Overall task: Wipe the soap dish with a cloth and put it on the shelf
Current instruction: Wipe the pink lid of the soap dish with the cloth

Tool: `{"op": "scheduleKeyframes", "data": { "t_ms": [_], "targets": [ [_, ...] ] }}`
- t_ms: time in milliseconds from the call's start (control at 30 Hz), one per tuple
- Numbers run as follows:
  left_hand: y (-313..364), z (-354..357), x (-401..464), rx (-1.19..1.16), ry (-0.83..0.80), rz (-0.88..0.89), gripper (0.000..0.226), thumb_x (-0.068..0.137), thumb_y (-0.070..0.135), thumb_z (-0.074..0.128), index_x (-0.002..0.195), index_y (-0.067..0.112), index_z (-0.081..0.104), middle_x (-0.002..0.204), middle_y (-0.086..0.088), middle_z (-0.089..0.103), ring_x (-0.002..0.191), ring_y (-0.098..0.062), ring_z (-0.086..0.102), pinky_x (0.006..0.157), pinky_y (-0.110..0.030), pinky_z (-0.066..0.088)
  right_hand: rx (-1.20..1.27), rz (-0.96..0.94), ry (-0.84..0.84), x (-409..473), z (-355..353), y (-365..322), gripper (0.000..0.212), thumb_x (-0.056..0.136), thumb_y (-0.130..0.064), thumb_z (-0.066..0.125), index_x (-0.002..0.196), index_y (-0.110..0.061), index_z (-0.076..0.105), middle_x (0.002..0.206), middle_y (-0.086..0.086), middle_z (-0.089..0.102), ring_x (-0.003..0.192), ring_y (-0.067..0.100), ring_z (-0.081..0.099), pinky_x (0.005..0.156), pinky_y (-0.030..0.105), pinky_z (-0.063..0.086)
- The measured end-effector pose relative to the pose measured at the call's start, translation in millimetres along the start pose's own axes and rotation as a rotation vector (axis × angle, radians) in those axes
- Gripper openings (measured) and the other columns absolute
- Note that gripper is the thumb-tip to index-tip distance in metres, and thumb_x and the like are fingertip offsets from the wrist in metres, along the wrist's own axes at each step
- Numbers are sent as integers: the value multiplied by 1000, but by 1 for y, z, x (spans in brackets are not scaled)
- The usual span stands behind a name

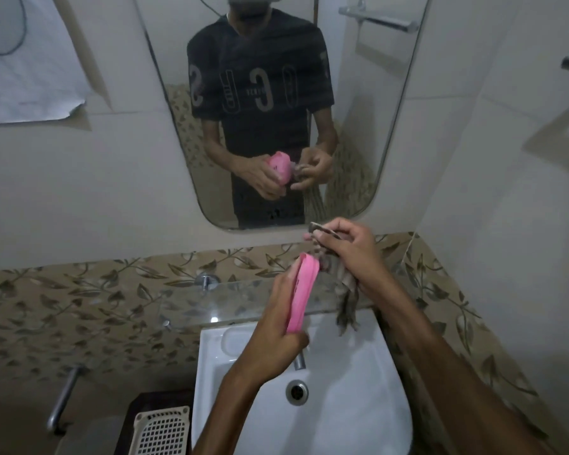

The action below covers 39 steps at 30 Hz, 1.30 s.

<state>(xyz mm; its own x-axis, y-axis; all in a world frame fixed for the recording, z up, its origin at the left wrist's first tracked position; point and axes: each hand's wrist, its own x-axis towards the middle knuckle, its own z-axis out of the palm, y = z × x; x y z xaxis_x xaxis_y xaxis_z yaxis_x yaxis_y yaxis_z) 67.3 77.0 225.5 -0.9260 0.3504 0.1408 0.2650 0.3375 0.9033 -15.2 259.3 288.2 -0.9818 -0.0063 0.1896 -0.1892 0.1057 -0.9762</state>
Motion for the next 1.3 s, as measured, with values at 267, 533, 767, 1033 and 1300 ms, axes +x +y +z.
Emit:
{"op": "scheduleKeyframes", "data": {
  "t_ms": [267, 533, 767, 1033, 1300],
  "targets": [
    [-12, -20, -5, -97, 48, -46, 105, 71, 15, 70, 156, 56, 23, 143, 19, 51, 118, 0, 60, 81, -29, 62, -19, -166, -307, -30, -10, 13, 8, 92, -9, 72, 90, -16, 69, 91, 0, 73, 85, 13, 70, 79, 22, 55],
    [-12, -23, -14, -1142, 46, -37, 110, 72, 30, 92, 159, 6, 28, 159, -28, 40, 148, -47, 37, 119, -62, 36, 552, 36, -229, -60, 1, 27, 6, 90, -14, 72, 88, -12, 66, 87, 5, 69, 77, 13, 66, 68, 23, 57],
    [11, -22, 0, -1560, -88, -142, 67, 96, 51, 58, 141, 2, 55, 159, -30, 37, 153, -51, 24, 120, -76, 11, 321, -160, -227, -63, 9, 22, 5, 87, -19, 72, 91, -17, 70, 92, 8, 66, 89, 22, 62, 81, 33, 53],
    [11, -28, -2, -1570, -99, -307, 92, 88, 41, 64, 157, -6, 27, 161, -38, 28, 148, -55, 30, 118, -77, 17, 60, -296, -336, -65, -1, 15, 8, 87, 2, 71, 93, -3, 69, 93, 6, 69, 87, 21, 67, 80, 27, 55],
    [27, -17, -1, -1374, 183, -84, 88, 60, 17, 88, 141, 0, 58, 138, -31, 61, 123, -45, 61, 109, -66, 42, -305, -239, 11, -74, 11, 15, 22, 78, -10, 88, 93, -24, 80, 96, -7, 67, 91, 5, 67, 74, 12, 55]
  ]
}}
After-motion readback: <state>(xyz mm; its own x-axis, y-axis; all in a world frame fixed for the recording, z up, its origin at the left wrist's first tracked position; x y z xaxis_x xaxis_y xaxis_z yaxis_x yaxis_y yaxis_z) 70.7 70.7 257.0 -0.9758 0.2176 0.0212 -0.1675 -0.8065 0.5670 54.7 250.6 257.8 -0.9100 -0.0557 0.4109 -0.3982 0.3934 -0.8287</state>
